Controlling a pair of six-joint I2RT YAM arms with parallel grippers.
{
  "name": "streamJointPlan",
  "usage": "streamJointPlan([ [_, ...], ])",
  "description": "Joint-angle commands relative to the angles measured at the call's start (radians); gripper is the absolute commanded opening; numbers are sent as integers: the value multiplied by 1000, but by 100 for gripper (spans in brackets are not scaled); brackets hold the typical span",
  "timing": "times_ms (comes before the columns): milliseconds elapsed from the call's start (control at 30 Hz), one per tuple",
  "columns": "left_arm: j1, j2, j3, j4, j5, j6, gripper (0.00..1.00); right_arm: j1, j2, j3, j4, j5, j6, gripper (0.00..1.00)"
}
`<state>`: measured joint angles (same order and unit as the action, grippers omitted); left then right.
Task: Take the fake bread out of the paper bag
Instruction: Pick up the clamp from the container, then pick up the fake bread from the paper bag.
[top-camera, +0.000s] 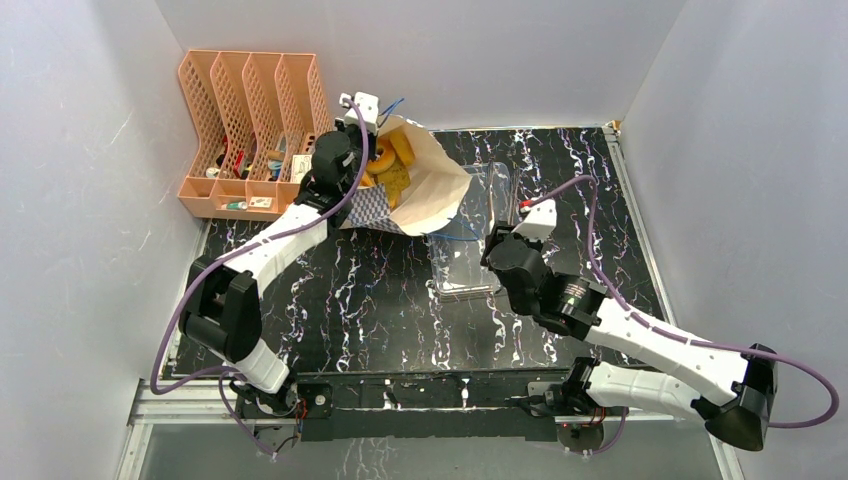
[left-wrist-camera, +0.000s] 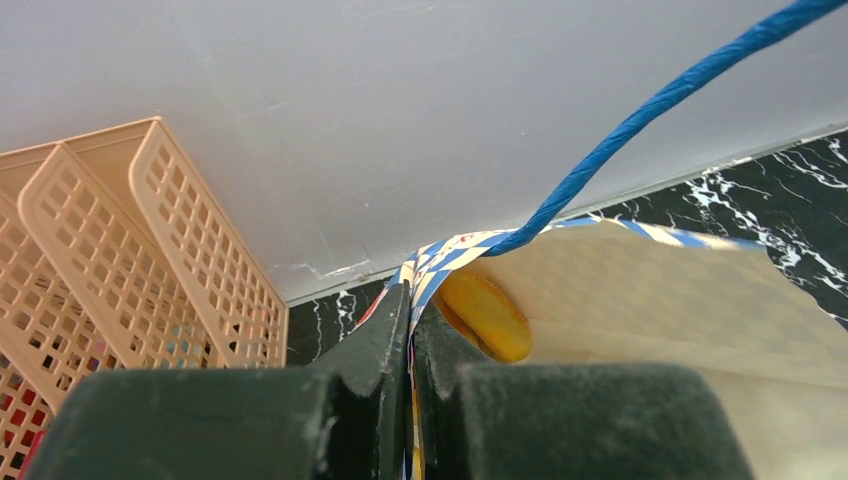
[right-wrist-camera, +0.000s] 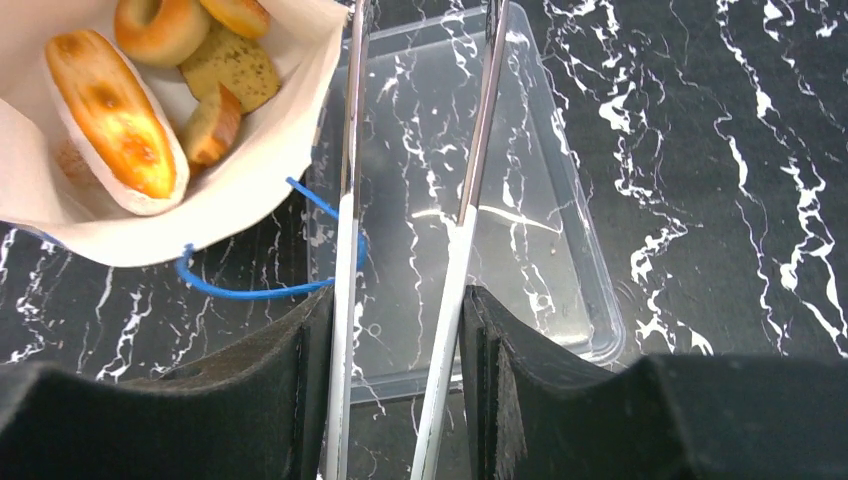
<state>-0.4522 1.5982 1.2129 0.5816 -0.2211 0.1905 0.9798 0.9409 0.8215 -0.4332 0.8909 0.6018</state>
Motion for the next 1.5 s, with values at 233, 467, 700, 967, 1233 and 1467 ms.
streamJointPlan([
  [233,-61,-77,-17,15,21,15,0,5,-49,144,63,-99,-112,31],
  [467,-90,-58,-12,10,9,34,0,5,-25,180,24,-253,-129,31],
  [700,-114,-41,6,-1,-1,56,0,16,-35,148,-2,-371,-93,31],
  [967,-134,-30,16,-9,5,72,0,19,-36,103,5,-457,-66,31],
  [1233,-137,-68,-6,-43,32,73,0,17,31,25,126,-498,-31,31],
  [1467,-137,-118,-27,-109,66,63,0,3,169,27,306,-506,-8,29],
])
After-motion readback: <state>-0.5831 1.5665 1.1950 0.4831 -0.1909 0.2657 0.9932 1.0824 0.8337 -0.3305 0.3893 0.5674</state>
